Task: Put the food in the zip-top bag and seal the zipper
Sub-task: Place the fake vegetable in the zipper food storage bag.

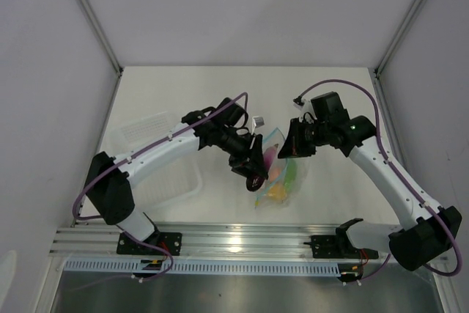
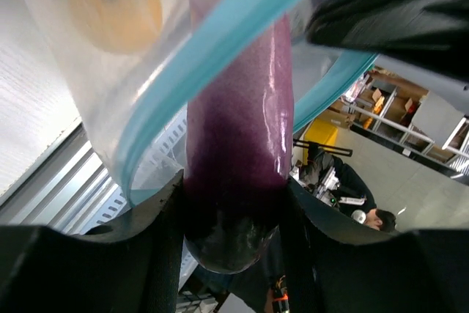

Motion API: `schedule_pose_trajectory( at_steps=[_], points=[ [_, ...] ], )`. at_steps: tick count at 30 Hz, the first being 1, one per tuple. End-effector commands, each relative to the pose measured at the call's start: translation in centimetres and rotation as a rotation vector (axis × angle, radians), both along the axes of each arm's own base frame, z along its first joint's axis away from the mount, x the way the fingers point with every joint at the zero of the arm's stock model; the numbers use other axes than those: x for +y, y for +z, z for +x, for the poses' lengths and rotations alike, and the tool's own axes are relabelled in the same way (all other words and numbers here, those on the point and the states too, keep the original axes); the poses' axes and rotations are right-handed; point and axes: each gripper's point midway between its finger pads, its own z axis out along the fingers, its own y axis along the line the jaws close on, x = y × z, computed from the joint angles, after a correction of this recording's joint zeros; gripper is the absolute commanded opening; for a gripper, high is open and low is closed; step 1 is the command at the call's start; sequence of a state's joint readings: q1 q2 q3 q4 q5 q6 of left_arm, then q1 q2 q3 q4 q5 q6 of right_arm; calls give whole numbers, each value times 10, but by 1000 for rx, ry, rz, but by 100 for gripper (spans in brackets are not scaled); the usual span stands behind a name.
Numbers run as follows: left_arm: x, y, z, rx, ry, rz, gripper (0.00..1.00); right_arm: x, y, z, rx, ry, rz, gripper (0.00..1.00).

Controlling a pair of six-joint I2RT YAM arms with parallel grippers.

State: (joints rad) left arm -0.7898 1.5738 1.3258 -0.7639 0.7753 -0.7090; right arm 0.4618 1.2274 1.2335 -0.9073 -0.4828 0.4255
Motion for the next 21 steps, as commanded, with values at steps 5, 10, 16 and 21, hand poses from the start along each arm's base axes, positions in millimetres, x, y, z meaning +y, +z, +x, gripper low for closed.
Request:
schedule_pose_trajectory(
  at_steps=[5, 10, 16, 21],
  points=[
    [-14, 31, 29, -100, 121, 1, 13, 8, 11, -6, -22, 29, 48, 0],
    [-18, 31, 37, -145, 143, 46, 42, 14, 19, -6, -11, 33, 95, 0],
    [-13, 34, 38, -215, 136, 56, 99, 18, 38, 1, 14, 22, 179, 0],
    [3, 49, 45, -351, 164, 71, 99, 15, 40, 2, 27, 17, 197, 0]
  ],
)
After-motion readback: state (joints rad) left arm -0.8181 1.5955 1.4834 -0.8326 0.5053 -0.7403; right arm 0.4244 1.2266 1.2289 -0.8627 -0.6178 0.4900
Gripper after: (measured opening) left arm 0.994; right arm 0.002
